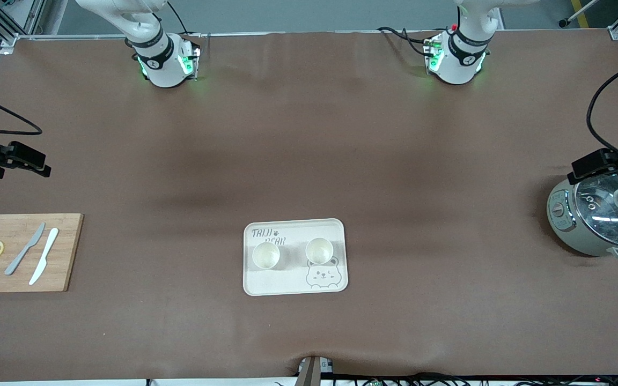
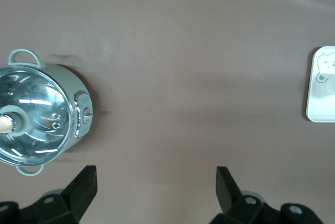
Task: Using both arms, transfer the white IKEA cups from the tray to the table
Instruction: 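Raise both grippers from rest and start moving toward the tray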
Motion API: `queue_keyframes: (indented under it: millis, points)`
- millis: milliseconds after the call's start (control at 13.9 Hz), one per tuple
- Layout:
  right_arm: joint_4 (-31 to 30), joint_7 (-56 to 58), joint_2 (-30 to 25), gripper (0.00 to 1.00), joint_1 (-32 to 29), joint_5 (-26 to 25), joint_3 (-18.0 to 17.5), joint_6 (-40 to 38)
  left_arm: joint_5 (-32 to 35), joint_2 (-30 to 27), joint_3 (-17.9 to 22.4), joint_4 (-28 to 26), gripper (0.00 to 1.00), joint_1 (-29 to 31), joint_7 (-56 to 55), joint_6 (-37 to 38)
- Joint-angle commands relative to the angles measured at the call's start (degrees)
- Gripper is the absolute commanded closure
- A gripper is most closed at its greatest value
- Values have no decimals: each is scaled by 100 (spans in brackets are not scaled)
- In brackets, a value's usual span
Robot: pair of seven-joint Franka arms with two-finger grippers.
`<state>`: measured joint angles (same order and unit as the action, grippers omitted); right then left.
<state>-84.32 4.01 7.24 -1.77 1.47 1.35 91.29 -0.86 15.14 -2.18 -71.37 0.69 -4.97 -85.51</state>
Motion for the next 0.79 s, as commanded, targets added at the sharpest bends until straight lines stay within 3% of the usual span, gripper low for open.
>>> queue_keyframes:
  millis: [0, 288, 721]
  points:
    - [-41, -58, -118, 0, 36, -6, -30, 30, 86, 199, -54, -17, 0, -279, -459, -44]
    - [135, -934, 40, 0, 282, 345, -39, 38, 78, 674, -54, -8, 0, -763, -1206, -509]
    - [223, -2386, 549, 0, 1370, 337, -30, 679, -45, 1342, -63, 18, 0, -1325, -2375, -1308]
